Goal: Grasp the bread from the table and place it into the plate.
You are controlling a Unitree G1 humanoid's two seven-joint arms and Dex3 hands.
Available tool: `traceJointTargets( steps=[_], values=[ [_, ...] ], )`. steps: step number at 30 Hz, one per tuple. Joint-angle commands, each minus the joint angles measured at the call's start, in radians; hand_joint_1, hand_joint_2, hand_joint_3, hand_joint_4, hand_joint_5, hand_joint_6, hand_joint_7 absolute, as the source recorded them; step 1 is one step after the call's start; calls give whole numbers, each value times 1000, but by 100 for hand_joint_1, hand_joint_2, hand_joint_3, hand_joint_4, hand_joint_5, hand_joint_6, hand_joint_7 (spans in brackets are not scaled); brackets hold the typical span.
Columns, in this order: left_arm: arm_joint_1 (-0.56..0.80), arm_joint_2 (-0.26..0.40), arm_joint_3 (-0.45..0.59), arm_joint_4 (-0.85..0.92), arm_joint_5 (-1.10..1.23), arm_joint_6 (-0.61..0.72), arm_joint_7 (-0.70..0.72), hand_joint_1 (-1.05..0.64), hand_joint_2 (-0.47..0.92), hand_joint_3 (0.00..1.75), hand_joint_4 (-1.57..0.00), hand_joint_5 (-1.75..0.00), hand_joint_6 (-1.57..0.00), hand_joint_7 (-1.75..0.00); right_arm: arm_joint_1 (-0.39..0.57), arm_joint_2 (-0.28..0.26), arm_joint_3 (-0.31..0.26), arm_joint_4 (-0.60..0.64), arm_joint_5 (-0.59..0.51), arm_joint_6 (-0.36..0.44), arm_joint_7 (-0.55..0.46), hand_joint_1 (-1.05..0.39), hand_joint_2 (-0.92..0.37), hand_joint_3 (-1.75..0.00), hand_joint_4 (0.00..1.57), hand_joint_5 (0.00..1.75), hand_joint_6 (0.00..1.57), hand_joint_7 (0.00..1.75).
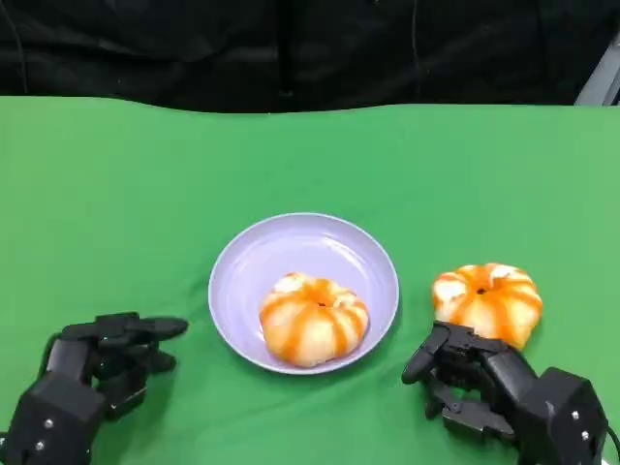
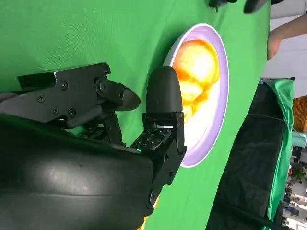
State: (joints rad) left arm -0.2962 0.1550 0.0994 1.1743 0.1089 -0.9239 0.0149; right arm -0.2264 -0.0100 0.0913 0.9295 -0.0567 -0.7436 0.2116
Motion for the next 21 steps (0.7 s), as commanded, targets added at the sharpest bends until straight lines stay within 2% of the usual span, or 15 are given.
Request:
traceJointTargets(
  steps=[1, 3, 6, 14, 21],
  values=[
    [2, 24, -18, -8, 25, -6, 22, 10, 59, 98, -94, -146, -103, -99, 20, -21, -3, 14, -9, 13, 4, 2, -87, -65, 68, 171, 73, 133],
    [5, 22, -25, -11, 31, -11, 21, 9, 57, 103, -92, -151, -97, -113, 21, -22, -3, 14, -9, 12, 5, 2, -87, -65, 68, 171, 73, 133],
    [10, 26, -41, -16, 50, -20, 30, 8, 53, 110, -89, -157, -91, -123, 20, -24, 0, 14, -17, 7, -1, 2, -86, -65, 69, 171, 73, 132],
    [30, 19, -64, -39, 54, -36, 9, 2, 50, 115, -83, -167, -85, -134, 25, -24, -2, 3, -19, 12, -4, 1, -86, -65, 69, 170, 73, 132],
    [45, -3, -68, -44, 13, -62, -62, -1, 47, 119, -85, -169, -84, -138, 29, -22, -5, 0, -16, 9, 4, 2, -87, -66, 68, 171, 72, 134]
  ],
)
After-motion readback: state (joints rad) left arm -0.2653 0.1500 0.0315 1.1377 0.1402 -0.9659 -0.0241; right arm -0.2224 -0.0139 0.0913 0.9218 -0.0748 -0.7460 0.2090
